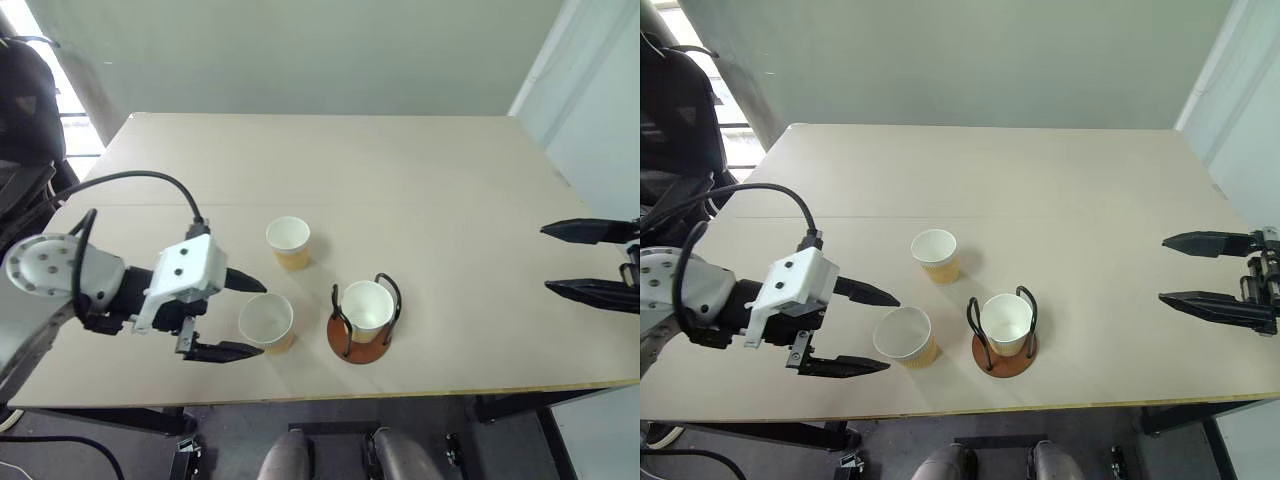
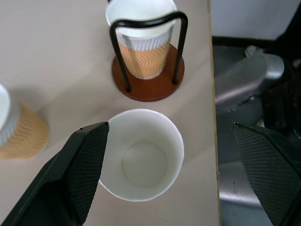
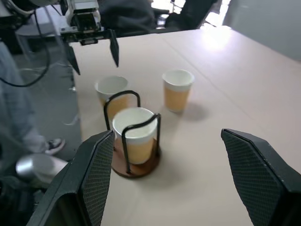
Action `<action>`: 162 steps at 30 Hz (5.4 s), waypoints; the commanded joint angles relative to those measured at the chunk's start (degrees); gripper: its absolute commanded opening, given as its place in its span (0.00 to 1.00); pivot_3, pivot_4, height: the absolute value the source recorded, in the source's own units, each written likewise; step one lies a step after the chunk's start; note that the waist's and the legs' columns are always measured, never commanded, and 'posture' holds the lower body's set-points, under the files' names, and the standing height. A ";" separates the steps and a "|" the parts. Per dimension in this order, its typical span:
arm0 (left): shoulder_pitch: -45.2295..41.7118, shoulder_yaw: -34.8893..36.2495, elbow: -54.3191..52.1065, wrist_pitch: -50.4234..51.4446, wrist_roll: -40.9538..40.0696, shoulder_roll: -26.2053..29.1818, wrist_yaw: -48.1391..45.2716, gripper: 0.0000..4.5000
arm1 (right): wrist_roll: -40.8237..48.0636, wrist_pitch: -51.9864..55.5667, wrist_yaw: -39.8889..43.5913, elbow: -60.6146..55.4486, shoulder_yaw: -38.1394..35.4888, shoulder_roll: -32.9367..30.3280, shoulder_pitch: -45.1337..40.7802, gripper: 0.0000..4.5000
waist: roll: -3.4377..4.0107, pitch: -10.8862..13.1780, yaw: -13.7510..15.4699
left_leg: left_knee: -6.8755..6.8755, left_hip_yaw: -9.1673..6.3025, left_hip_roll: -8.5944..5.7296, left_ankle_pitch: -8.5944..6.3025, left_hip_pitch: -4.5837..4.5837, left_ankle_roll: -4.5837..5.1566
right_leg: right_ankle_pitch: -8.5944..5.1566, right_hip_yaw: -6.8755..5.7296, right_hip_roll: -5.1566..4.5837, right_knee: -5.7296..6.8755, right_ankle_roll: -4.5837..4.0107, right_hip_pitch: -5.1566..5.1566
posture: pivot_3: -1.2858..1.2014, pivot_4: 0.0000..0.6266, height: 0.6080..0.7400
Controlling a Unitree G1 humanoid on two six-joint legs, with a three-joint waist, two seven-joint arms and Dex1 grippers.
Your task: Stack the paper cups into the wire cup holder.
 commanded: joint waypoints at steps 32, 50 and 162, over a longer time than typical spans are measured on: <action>-8.39 -16.60 -2.01 -6.51 15.80 -2.18 -8.40 1.00 | 1.28 -3.53 -7.38 -1.79 1.57 -5.38 4.65 1.00 | 0.05 -0.01 0.06 | 0.20 -0.09 -0.01 0.01 -0.13 0.17 | 0.13 0.03 0.04 -0.03 0.33 0.06 | 0.52 0.24 1.00; -7.08 -18.67 1.16 -8.61 19.89 -4.59 -10.32 0.01 | 1.09 -4.51 -6.40 -2.53 -0.15 -6.17 7.61 1.00 | 0.08 -0.03 0.08 | 0.69 -0.09 -0.01 -0.11 -0.27 0.36 | 0.21 0.04 0.04 -0.03 0.47 0.11 | 0.52 0.24 1.00; -50.83 -32.97 66.00 -37.84 31.67 -34.43 -16.43 0.99 | 12.22 -1.08 -18.60 -15.13 -7.91 -5.77 9.24 1.00 | 0.75 -0.12 1.97 | 1.95 -0.08 -0.51 -0.51 -1.31 1.68 | 1.15 0.11 -0.40 -0.97 2.51 0.18 | 0.52 0.24 1.00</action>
